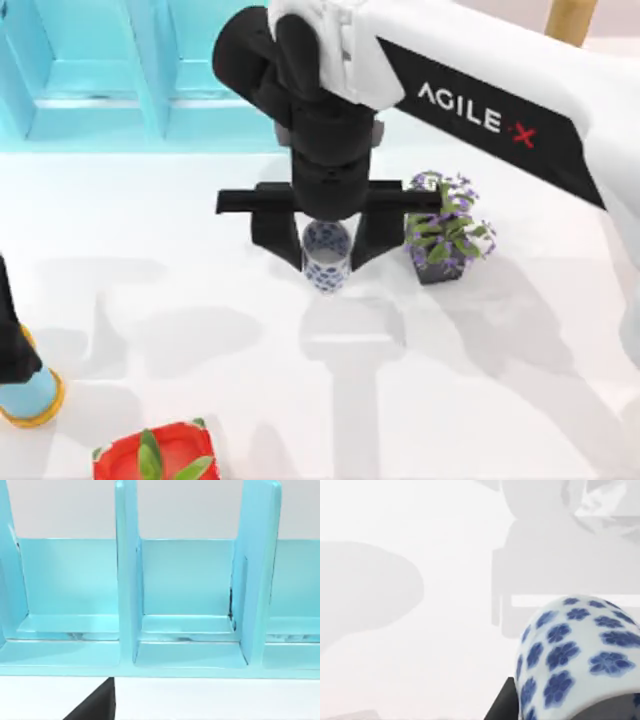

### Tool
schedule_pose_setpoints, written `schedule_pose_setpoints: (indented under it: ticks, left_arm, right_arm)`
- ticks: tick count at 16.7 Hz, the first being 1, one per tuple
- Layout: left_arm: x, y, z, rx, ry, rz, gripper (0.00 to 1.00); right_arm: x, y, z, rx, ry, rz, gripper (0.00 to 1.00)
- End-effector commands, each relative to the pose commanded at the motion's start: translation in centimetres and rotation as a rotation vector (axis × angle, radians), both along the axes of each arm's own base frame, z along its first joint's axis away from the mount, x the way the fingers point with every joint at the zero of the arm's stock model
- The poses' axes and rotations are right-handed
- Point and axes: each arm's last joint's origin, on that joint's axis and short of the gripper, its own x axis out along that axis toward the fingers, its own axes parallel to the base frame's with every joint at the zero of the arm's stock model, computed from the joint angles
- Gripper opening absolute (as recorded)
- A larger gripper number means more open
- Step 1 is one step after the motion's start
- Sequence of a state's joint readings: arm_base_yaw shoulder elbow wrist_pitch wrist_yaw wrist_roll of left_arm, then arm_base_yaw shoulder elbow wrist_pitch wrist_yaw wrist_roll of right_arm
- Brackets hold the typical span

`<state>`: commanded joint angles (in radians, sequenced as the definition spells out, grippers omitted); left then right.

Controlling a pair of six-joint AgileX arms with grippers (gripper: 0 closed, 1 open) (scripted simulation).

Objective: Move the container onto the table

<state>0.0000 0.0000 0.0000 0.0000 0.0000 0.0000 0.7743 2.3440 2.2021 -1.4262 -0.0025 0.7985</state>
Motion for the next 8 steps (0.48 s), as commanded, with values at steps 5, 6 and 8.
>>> schedule_pose_setpoints:
  ticks: [5,6,8]
  left_arm:
    - [0.0,0.0,0.0,0.000,0.000,0.000,1.00]
    - [0.0,0.0,0.0,0.000,0.000,0.000,1.00]
    - [0.0,0.0,0.0,0.000,0.000,0.000,1.00]
  right_arm:
    - [-0.2,-0.1,-2.9,0.000,-0.003,0.003,0.00]
    - [-0.2,-0.1,-3.0,0.000,-0.003,0.003,0.00]
    - [-0.2,-0.1,-3.0,0.000,-0.003,0.003,0.00]
